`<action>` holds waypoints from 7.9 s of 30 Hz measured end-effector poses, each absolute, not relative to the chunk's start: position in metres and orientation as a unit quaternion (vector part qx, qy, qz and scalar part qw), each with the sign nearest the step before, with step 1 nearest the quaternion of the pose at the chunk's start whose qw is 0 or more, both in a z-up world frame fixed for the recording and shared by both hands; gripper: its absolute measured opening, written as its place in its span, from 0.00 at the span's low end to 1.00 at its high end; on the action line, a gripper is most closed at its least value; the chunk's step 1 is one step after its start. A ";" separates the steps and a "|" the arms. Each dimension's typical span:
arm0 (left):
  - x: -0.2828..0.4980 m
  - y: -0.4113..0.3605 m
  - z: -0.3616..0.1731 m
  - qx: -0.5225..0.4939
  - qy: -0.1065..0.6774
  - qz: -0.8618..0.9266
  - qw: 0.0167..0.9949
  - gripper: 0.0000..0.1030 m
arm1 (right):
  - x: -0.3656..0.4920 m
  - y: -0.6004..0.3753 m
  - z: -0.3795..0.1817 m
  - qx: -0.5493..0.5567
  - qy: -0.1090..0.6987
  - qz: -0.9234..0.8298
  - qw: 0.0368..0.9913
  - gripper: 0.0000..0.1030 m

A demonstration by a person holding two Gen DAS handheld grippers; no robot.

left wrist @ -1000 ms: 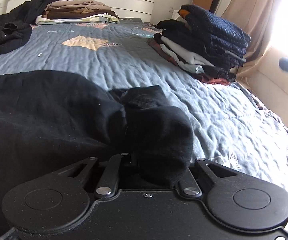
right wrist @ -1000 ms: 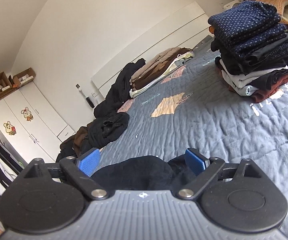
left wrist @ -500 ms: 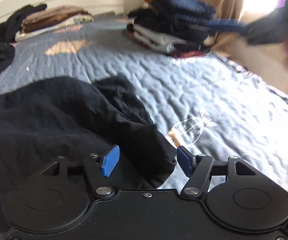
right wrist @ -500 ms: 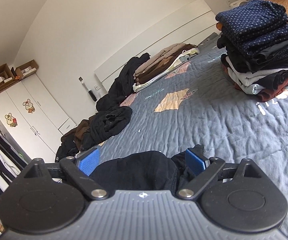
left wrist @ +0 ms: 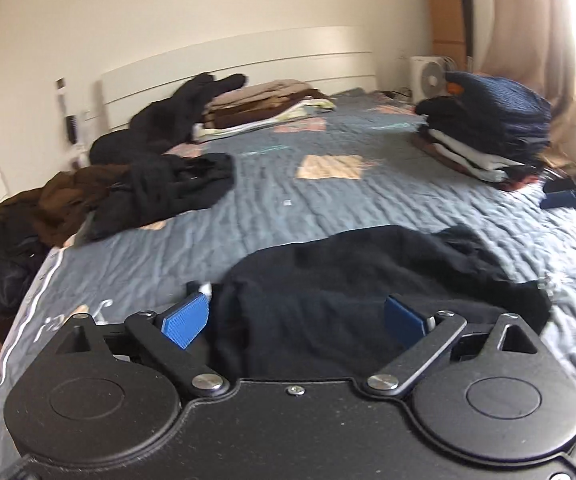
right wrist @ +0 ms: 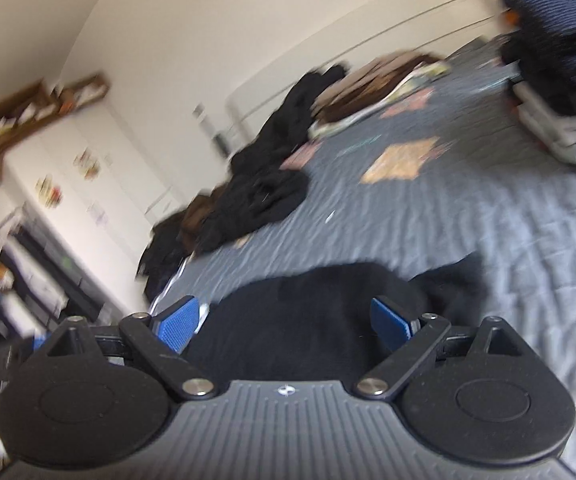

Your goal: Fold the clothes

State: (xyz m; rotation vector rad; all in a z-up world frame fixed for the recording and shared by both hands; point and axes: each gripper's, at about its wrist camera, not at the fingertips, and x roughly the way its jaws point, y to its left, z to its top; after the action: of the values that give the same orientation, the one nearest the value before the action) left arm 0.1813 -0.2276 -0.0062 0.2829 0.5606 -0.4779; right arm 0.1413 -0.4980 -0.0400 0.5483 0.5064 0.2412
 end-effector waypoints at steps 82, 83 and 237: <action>0.255 -0.125 -0.134 0.071 0.397 -0.360 0.841 0.67 | 0.188 -0.431 -0.142 0.184 0.397 0.161 0.885 0.89; 0.258 -0.127 -0.136 0.064 0.403 -0.368 0.836 0.63 | 0.187 -0.430 -0.141 0.183 0.396 0.165 0.885 0.89; 0.202 -0.130 -0.211 -0.387 0.321 -0.124 0.855 0.56 | 0.099 -0.458 -0.227 0.520 0.232 -0.036 0.822 0.93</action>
State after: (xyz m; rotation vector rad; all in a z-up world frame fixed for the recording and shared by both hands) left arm 0.2020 -0.1295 -0.2106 -0.8146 0.6752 -0.2605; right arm 0.0993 -0.4577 -0.2267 1.1056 0.4927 -0.0767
